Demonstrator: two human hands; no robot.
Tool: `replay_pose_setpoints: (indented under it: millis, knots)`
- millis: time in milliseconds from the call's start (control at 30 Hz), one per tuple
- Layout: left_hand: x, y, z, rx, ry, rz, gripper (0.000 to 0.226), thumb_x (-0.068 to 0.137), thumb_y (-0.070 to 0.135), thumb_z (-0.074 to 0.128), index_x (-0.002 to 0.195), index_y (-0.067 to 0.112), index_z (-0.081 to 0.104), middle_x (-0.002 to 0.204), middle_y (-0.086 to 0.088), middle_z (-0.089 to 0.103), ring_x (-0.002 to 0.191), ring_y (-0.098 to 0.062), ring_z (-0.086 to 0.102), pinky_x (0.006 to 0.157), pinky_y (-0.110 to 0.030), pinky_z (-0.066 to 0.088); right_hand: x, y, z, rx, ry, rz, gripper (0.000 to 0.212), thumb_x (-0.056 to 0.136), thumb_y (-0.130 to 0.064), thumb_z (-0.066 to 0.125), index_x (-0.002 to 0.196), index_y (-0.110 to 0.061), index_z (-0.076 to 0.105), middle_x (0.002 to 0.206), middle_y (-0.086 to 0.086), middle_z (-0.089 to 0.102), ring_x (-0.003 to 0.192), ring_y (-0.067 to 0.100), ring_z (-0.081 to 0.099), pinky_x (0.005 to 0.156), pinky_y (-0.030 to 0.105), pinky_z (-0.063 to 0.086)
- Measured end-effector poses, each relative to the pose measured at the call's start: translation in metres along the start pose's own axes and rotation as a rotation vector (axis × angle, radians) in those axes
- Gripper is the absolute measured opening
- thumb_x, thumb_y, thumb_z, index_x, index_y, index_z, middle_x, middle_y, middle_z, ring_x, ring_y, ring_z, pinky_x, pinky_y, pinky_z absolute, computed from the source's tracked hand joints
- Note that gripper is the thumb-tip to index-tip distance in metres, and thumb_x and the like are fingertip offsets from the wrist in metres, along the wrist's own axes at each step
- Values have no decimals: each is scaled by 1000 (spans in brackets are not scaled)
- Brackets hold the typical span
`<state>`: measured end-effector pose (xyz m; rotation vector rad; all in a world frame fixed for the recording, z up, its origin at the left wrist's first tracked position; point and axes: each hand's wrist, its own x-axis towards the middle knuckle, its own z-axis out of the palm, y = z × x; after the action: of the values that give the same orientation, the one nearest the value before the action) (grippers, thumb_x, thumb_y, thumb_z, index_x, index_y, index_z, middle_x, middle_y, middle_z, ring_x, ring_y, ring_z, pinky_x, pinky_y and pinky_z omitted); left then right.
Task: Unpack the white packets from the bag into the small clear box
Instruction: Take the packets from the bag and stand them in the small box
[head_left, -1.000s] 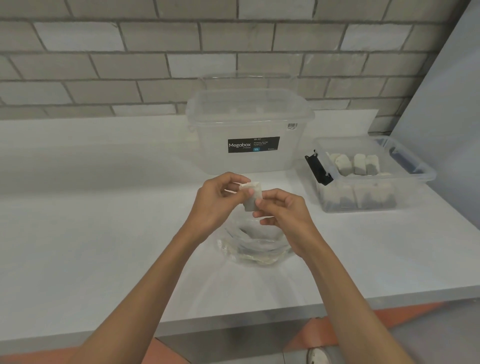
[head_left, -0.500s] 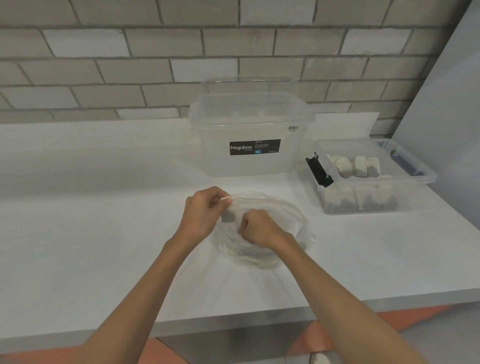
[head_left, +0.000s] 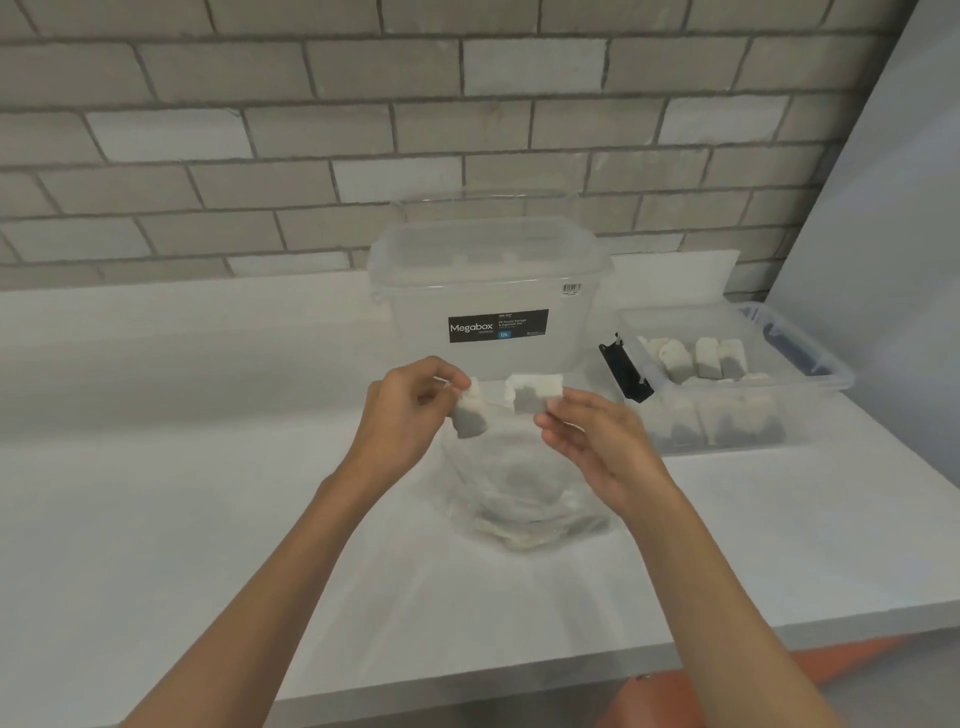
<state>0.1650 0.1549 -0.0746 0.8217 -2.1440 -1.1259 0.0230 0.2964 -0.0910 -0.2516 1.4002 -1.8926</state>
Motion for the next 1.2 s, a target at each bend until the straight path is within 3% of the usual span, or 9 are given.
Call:
replay_pose_setpoints:
  millis: [167,333,467,567,667,833,933,1033,1200]
  knots:
    - [12,30,27,-126,-112,53,5,81,29,74,86,30,73,85,12,71,84,-5,67,84,-26,54,-3,-13,-7,332,-46,145,15,88,-5,64,103,-3,64,92,10,74,77,14,73,59,22,57]
    - [23,61,58,-202,-156,143,7,80,26,76,85,24,73,80,6,73,79,-6,70,80,-21,53,-4,-32,-15,358,-103,176,22,89,-13,64,111,-8,64,100,5,74,82,9,72,61,21,56]
    - [44,79,78,-155,-140,178,4,84,22,72,84,19,73,78,8,73,77,-4,68,75,-16,51,-1,-56,-34,26,-1,-11,12,87,-13,68,97,-13,63,101,9,72,82,15,71,68,25,53]
    - [64,92,91,-48,-199,187,5,84,23,72,85,18,73,80,4,73,80,-8,69,76,-20,53,11,-91,-56,-442,219,-339,27,86,-21,70,110,-23,58,99,1,67,79,13,65,66,23,51]
    - [82,111,110,72,-263,266,9,84,24,72,87,16,72,80,1,73,77,-7,69,77,-24,53,25,-130,-77,-829,110,-559,34,86,-35,69,118,-35,57,101,-8,64,79,12,64,67,24,52]
    - [108,141,145,123,-301,351,9,85,25,71,91,20,73,80,3,73,77,-4,67,78,-23,53,51,-178,-105,-1066,-70,-605,16,86,-33,70,99,-24,72,84,-11,68,78,6,62,74,18,47]
    - [120,147,165,128,-313,349,11,83,30,72,91,22,74,81,6,73,80,-2,67,80,-23,53,69,-191,-125,-1100,-94,-607,11,85,-29,72,87,-18,74,76,-2,70,71,7,61,72,21,48]
    - [131,149,182,135,-291,317,7,84,30,71,87,24,73,77,8,72,78,-1,66,80,-21,49,89,-201,-146,-1146,-74,-630,8,85,-28,72,80,-21,72,66,-11,65,60,-2,55,67,17,46]
    - [149,142,209,278,-296,266,16,89,17,65,102,26,62,79,6,70,74,-4,66,63,-11,47,125,-203,-174,-1278,-78,-574,7,87,-20,69,83,-25,71,69,-7,68,60,2,59,62,13,47]
